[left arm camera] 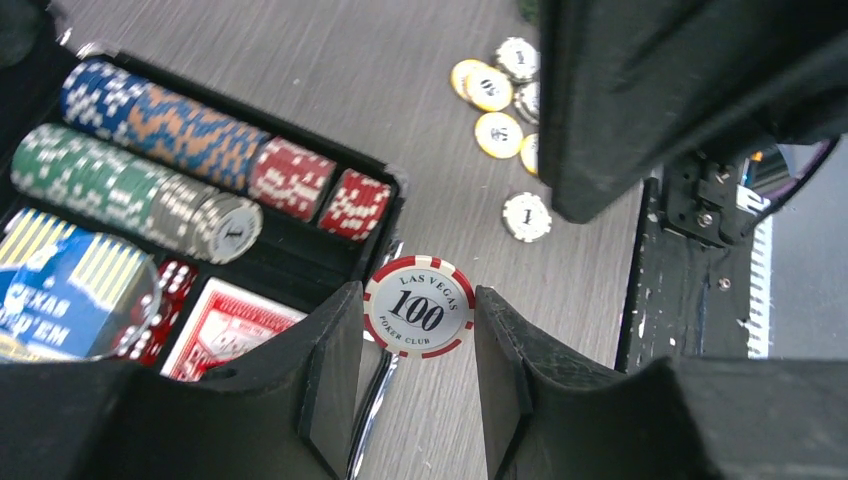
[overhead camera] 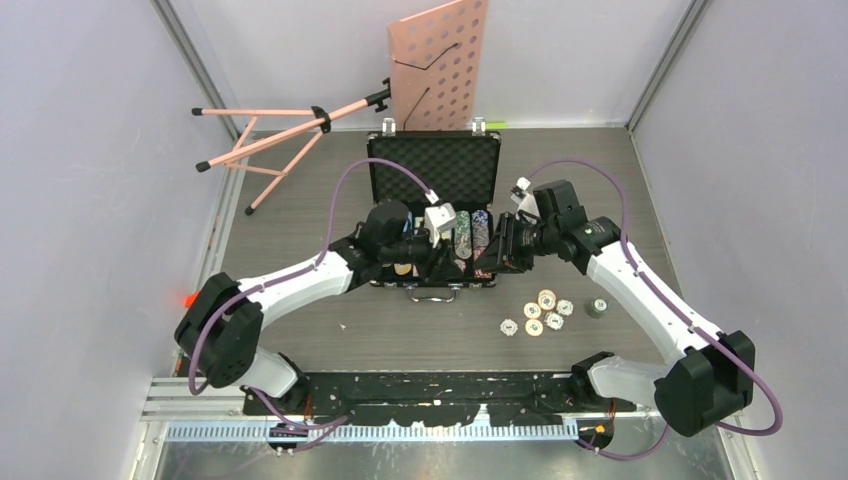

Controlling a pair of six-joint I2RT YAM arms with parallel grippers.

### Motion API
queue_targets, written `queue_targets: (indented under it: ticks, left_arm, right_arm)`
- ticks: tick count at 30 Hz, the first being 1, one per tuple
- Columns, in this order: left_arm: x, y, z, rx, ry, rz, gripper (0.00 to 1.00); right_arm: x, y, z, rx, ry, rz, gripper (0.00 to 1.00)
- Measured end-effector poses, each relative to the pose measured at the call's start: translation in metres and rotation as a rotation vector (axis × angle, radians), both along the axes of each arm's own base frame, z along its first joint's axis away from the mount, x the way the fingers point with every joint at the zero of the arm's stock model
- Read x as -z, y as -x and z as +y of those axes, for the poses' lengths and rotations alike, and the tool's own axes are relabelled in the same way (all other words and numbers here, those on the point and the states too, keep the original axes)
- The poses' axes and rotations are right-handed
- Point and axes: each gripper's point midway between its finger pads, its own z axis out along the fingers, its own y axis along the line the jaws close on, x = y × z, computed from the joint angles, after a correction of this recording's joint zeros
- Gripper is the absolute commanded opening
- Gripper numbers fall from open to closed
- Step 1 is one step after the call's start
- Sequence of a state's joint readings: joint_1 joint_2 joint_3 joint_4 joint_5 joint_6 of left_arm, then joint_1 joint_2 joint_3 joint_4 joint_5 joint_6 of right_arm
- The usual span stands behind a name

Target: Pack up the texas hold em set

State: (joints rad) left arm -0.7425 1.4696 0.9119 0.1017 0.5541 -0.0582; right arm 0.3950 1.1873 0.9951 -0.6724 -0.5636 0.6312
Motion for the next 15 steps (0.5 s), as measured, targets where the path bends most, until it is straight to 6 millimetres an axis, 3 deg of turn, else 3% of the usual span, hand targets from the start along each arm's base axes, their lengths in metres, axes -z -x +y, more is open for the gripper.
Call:
queue_targets:
  ticks: [6, 15]
  left_arm:
    - [-0.007, 0.017, -0.008, 0.113, 0.034, -0.099, 0.26]
    - [-0.016, 0.021, -0.013, 0.152, 0.06, -0.153, 0.25]
  right_arm:
    - [0.0, 0.0, 0.0, 0.0, -0.001, 0.0, 0.31]
    - [0.004, -0.001, 0.002, -0.005, 0.001, 0.017, 0.31]
